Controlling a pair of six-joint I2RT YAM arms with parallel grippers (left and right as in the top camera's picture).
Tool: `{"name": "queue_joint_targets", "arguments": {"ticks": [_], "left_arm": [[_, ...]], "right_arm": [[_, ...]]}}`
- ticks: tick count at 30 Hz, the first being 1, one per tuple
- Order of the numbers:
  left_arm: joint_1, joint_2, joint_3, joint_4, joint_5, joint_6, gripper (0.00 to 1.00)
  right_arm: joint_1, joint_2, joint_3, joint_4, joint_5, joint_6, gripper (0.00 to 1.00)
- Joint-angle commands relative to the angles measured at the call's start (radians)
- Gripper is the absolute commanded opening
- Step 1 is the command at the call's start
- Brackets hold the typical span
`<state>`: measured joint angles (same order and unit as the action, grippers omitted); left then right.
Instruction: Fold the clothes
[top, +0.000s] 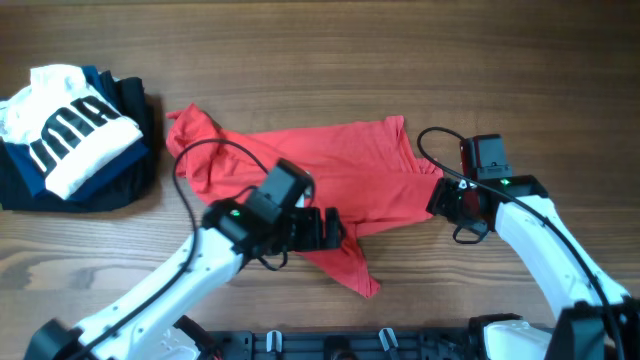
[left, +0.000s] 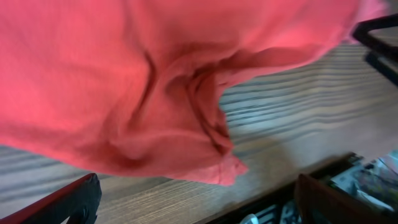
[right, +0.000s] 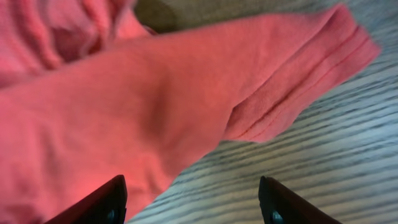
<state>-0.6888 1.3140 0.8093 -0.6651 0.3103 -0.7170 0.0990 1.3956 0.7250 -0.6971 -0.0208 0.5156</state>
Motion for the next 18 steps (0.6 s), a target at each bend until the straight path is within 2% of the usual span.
{"name": "queue_joint_targets", "arguments": {"ticks": [1, 6, 8, 9, 11, 13, 14, 16, 18], "left_arm": [[-0.05, 0.096, 0.006, 0.03, -0.061, -0.137, 1.0], [-0.092, 0.215, 0.006, 0.142, -0.061, -0.137, 0.98], [-0.095, 0.25, 0.006, 0.174, -0.066, -0.137, 0.91], [-0.095, 0.267, 0.006, 0.184, -0.065, -0.137, 0.81], [-0.095, 0.299, 0.006, 0.186, -0.066, -0.137, 0.5], [-0.095, 0.313, 0.006, 0.179, -0.066, -0.137, 0.36], [-0.095, 0.318, 0.006, 0.175, -0.066, -0.136, 0.23], [-0.095, 0.318, 0.006, 0.163, -0.066, -0.136, 0.04], [-0.093, 0.315, 0.006, 0.142, -0.076, -0.136, 0.04]], "right_arm": [[-0.003, 0.06, -0.013, 0.032, 0.021, 0.019, 0.68], [-0.003, 0.103, -0.014, 0.085, 0.021, 0.019, 0.67], [-0.003, 0.105, -0.013, 0.099, 0.021, 0.019, 0.63], [-0.003, 0.105, -0.013, 0.108, 0.021, 0.02, 0.57], [-0.003, 0.105, -0.013, 0.117, 0.021, 0.042, 0.33], [-0.003, 0.105, -0.013, 0.127, 0.021, 0.043, 0.13], [-0.003, 0.105, -0.013, 0.129, 0.021, 0.043, 0.06], [-0.003, 0.105, -0.013, 0.131, 0.024, 0.042, 0.05], [-0.005, 0.104, -0.013, 0.134, 0.029, 0.042, 0.04]]}}
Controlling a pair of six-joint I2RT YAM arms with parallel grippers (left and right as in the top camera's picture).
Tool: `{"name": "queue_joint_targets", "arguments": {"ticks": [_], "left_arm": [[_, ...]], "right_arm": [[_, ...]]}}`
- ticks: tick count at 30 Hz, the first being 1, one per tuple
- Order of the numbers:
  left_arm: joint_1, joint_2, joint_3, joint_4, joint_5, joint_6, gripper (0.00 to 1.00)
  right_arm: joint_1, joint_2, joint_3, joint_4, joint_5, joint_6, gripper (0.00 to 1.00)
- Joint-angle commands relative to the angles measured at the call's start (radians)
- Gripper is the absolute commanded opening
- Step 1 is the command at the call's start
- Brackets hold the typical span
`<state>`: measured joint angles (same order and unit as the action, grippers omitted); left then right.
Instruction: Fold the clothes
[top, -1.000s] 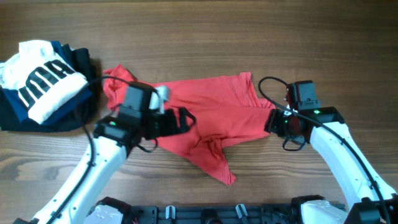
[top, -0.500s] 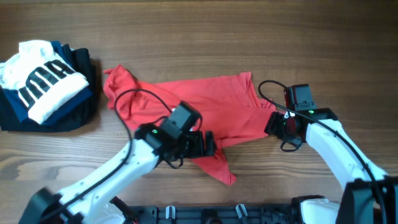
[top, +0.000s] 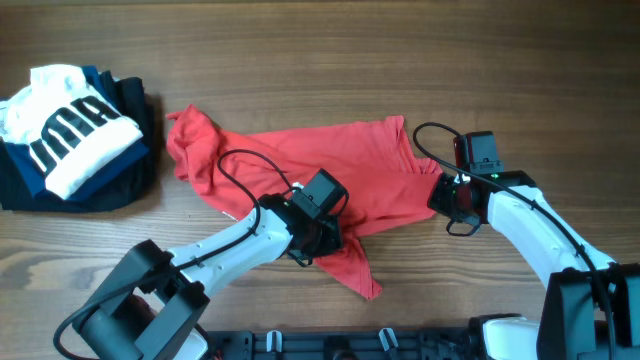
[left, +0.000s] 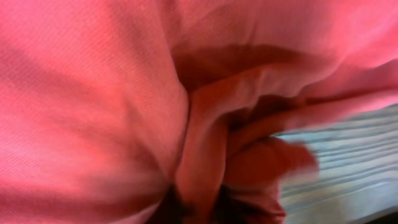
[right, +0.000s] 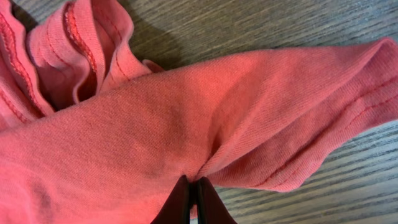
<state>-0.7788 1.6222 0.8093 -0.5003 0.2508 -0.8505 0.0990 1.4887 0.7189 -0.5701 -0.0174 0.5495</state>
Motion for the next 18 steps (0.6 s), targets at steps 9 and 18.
{"name": "queue_joint_targets", "arguments": {"ticks": [9, 18], "left_arm": [[0.164, -0.165, 0.006, -0.252, -0.14, 0.148, 0.04], [0.358, -0.499, 0.009, -0.238, -0.119, 0.331, 0.04]], "right_arm": [[-0.174, -0.027, 0.077, -0.039, 0.048, -0.065, 0.04], [-0.282, -0.143, 0.218, -0.213, -0.045, -0.182, 0.04]]}}
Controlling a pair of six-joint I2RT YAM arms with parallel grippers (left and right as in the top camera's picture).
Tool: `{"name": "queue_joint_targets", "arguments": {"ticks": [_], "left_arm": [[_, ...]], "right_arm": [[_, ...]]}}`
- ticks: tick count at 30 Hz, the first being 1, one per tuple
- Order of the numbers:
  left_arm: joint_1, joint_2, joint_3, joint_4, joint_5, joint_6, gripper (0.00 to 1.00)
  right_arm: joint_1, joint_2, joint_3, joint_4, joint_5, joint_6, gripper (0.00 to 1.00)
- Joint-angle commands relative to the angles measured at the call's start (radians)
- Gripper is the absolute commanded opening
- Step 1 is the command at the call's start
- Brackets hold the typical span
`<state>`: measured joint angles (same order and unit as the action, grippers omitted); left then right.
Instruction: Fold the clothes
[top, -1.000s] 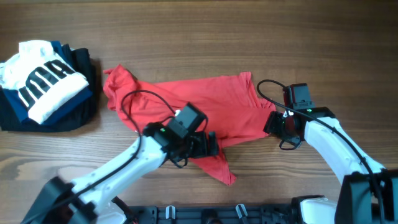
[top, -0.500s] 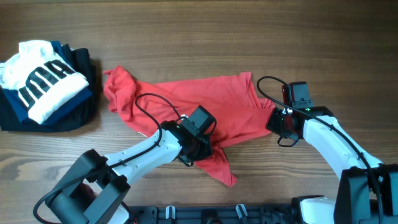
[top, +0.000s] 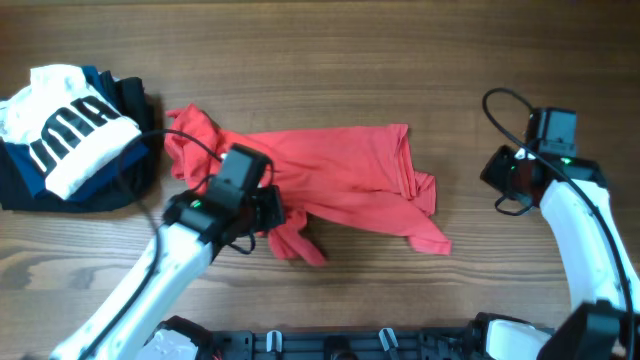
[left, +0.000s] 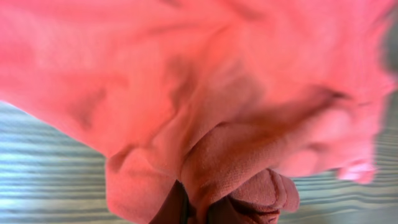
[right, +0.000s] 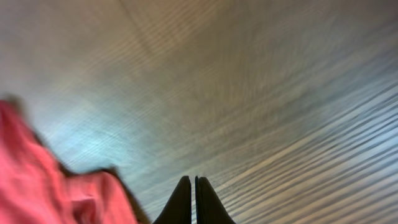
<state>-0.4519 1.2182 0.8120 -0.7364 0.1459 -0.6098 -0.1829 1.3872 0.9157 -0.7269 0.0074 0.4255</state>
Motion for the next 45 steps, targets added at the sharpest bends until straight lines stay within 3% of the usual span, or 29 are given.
{"name": "queue_joint_targets", "arguments": {"ticks": [1, 4, 5, 7, 9, 11, 19, 31, 33, 34, 37, 39, 45], "left_arm": [[0.034, -0.114, 0.006, -0.006, -0.014, 0.09, 0.04], [0.033, -0.136, 0.006, -0.021, -0.018, 0.09, 0.04], [0.033, -0.135, 0.006, -0.025, -0.018, 0.09, 0.05], [0.033, -0.124, 0.006, -0.027, -0.018, 0.09, 0.06], [0.033, -0.11, 0.006, -0.028, -0.018, 0.09, 0.06], [0.033, -0.096, 0.006, -0.028, -0.018, 0.09, 0.07], [0.033, -0.064, 0.006, -0.027, -0.018, 0.09, 0.08], [0.033, -0.064, 0.006, -0.027, -0.018, 0.09, 0.08], [0.033, -0.064, 0.006, -0.028, -0.018, 0.09, 0.08], [0.033, -0.064, 0.006, -0.028, -0.017, 0.09, 0.08], [0.033, -0.064, 0.006, -0.028, -0.017, 0.09, 0.08], [0.033, -0.064, 0.006, -0.028, -0.018, 0.09, 0.08], [0.033, -0.064, 0.006, -0.027, -0.018, 0.09, 0.08]], "right_arm": [[0.0, -0.043, 0.02, -0.094, -0.126, -0.059, 0.04], [0.016, -0.041, -0.012, -0.174, -0.264, -0.06, 0.09], [0.028, -0.041, -0.032, -0.181, -0.282, -0.063, 0.21], [0.066, -0.041, -0.083, -0.177, -0.326, -0.083, 0.55], [0.104, -0.041, -0.127, -0.158, -0.357, -0.084, 0.63], [0.15, -0.041, -0.173, -0.131, -0.384, -0.081, 0.64], [0.277, -0.041, -0.307, -0.023, -0.39, 0.072, 0.61], [0.29, -0.041, -0.417, 0.091, -0.336, 0.18, 0.59], [0.29, -0.041, -0.417, 0.111, -0.332, 0.179, 0.52], [0.29, -0.041, -0.417, 0.119, -0.333, 0.18, 0.39], [0.29, -0.041, -0.417, 0.129, -0.333, 0.18, 0.24], [0.29, -0.039, -0.417, 0.136, -0.333, 0.179, 0.06], [0.29, -0.028, -0.417, 0.166, -0.345, 0.172, 0.04]]}}
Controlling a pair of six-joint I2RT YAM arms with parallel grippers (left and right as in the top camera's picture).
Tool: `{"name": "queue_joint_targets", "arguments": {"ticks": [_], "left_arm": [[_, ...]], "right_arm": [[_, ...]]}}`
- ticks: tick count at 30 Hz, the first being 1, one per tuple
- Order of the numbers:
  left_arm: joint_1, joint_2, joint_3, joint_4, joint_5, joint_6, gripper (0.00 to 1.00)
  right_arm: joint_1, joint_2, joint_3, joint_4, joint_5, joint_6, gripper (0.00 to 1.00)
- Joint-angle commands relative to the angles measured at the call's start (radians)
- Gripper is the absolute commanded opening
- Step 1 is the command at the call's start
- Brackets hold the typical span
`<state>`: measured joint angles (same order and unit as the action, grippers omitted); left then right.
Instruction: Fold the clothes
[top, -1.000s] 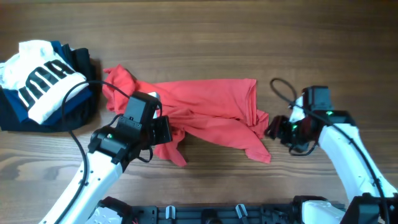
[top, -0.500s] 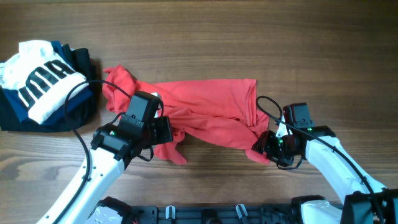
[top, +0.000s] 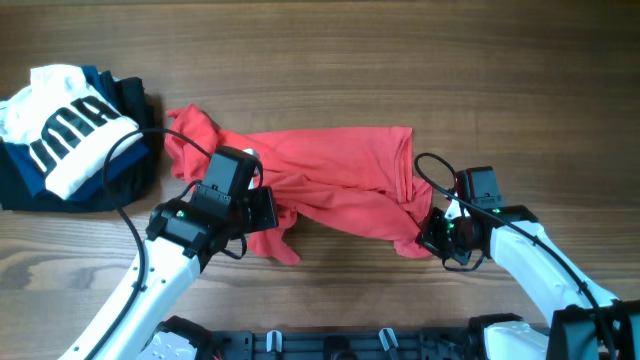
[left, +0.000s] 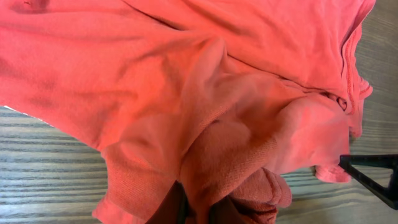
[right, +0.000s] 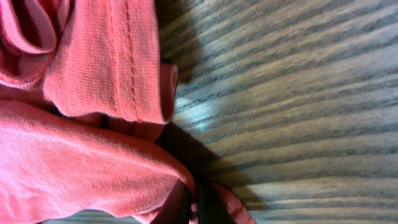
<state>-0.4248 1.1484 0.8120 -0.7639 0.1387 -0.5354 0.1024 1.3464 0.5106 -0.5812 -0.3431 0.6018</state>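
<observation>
A red shirt (top: 330, 175) lies crumpled across the middle of the wooden table (top: 400, 60). My left gripper (top: 262, 210) is shut on a bunch of the red shirt (left: 205, 149) at its lower left part. My right gripper (top: 432, 238) is shut on the shirt's lower right corner (right: 112, 168), low on the table. In the right wrist view the fingers (right: 186, 208) pinch a fold of red cloth between them. A hemmed sleeve (right: 124, 62) lies just beyond them.
A pile of other clothes (top: 75, 135), white with black stripes on dark blue and black pieces, sits at the table's left edge. A black rail (top: 330, 345) runs along the near edge.
My right gripper was up at the far right, shut on nothing and away from the shirt; now it is shut on the shirt's lower right corner. The left gripper holds its bunch in much the same place.
Both grippers stood open at the shirt, the left at its lower middle, the right at its right sleeve. Then both were shut on cloth. Then the left held its bunch further left while the right was away, empty. Now the right grips the lower right corner.
</observation>
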Motion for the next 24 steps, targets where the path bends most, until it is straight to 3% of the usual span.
{"name": "queue_joint_targets", "arguments": {"ticks": [1, 5, 16, 24], "left_arm": [[0.006, 0.006, 0.006, 0.0, -0.01, 0.015, 0.08], [0.006, 0.005, 0.006, 0.0, -0.01, 0.016, 0.08], [0.006, 0.005, 0.006, 0.013, 0.002, 0.016, 0.04], [0.006, 0.006, 0.006, -0.011, 0.002, 0.016, 0.18]], "right_arm": [[0.005, 0.011, -0.008, 0.024, 0.006, -0.009, 0.04], [-0.008, -0.012, 0.081, -0.002, 0.034, -0.032, 0.04], [-0.165, -0.079, 0.683, -0.42, 0.469, -0.107, 0.04], [-0.182, -0.061, 0.663, -0.478, 0.557, -0.124, 0.04]]}}
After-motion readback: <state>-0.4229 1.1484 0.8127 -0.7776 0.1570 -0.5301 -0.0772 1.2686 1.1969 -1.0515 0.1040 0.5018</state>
